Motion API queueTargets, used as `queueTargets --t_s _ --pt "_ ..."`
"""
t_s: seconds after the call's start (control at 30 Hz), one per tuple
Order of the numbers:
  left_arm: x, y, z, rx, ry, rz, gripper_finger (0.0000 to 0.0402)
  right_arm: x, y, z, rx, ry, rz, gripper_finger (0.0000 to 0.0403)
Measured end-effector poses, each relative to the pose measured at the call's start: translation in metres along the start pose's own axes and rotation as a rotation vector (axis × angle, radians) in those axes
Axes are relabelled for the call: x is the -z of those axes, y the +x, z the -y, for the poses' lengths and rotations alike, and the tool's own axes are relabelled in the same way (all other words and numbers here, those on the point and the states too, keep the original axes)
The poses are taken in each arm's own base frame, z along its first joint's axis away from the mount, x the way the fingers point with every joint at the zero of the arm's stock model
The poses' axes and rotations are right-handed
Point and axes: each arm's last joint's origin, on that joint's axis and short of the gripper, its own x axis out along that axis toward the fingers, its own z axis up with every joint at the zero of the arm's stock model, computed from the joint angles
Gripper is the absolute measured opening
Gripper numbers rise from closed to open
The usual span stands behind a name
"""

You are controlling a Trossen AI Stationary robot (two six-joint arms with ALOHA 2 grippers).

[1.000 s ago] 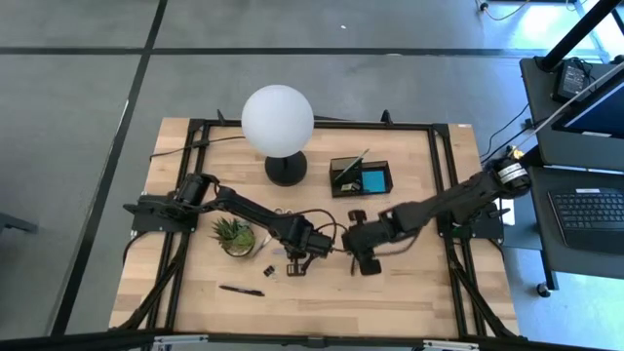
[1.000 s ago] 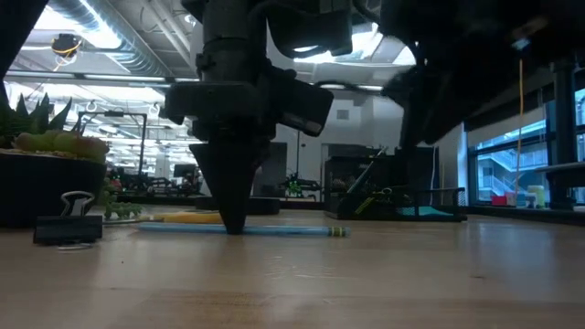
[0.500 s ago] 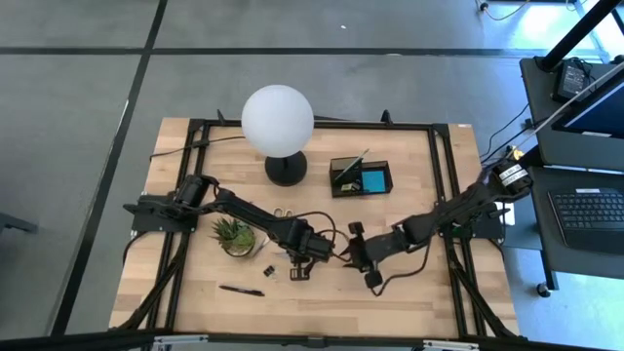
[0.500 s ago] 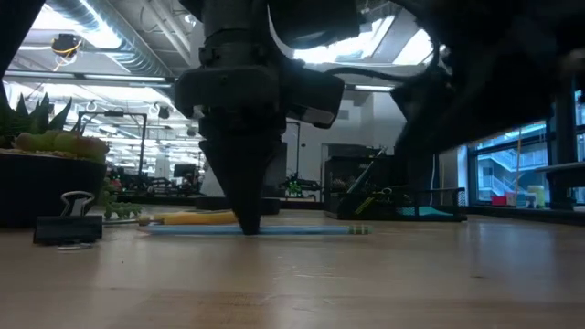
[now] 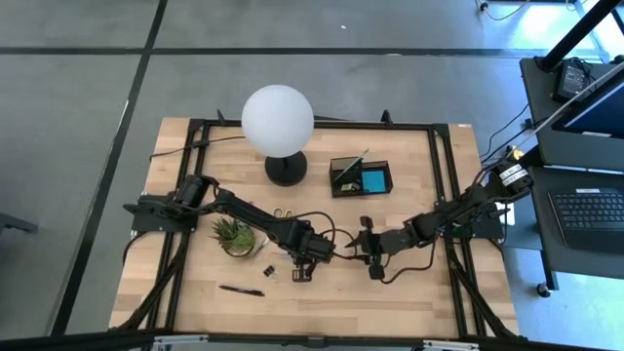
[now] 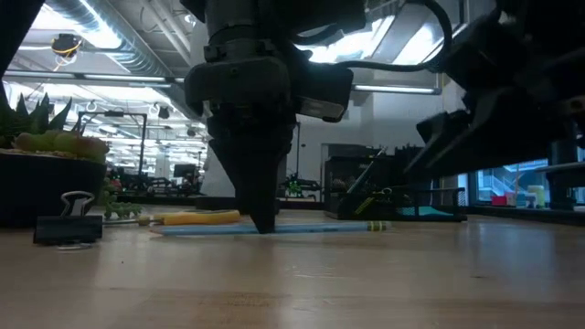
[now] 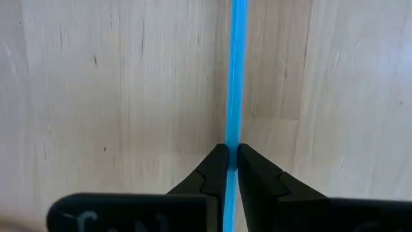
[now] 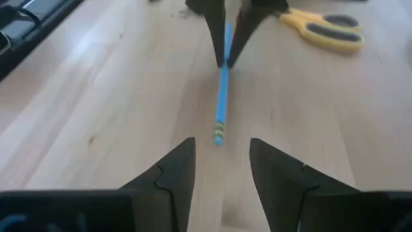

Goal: Pick and place office supplies into organizer
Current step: Put the blue pencil into the desk organizer

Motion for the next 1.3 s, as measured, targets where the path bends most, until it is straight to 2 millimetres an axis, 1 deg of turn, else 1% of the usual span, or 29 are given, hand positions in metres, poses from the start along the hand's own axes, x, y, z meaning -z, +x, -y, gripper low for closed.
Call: queueTargets --t_s 0.4,0.6,0.73,0.97,1.17,1.3 --pt "-0.001 0.000 -0.001 -0.051 0.000 0.019 0.0027 0.004 0.001 0.001 0.012 0.022 0.014 0.0149" --pt "-0.001 0.000 -0.001 -0.051 0.000 0.021 0.0027 0.015 0.013 0.000 0.035 -0.004 0.011 0.0149" --pt "-0.001 0.000 -0.001 -0.049 0.000 0.027 0.0027 0.020 0.022 -0.001 0.030 -0.017 0.051 0.0149" --pt "-0.005 0.000 0.000 -0.034 -0.003 0.068 0.0027 0.030 0.033 -0.001 0.056 -0.019 0.044 0.0149" --pt "-0.005 0.000 0.000 -0.033 -0.003 0.069 0.0027 0.030 0.042 -0.004 0.058 -0.024 0.040 0.0149" --pt "-0.005 0.000 0.000 -0.033 -0.003 0.069 0.0027 0.028 0.044 -0.005 0.057 -0.025 0.050 0.0149"
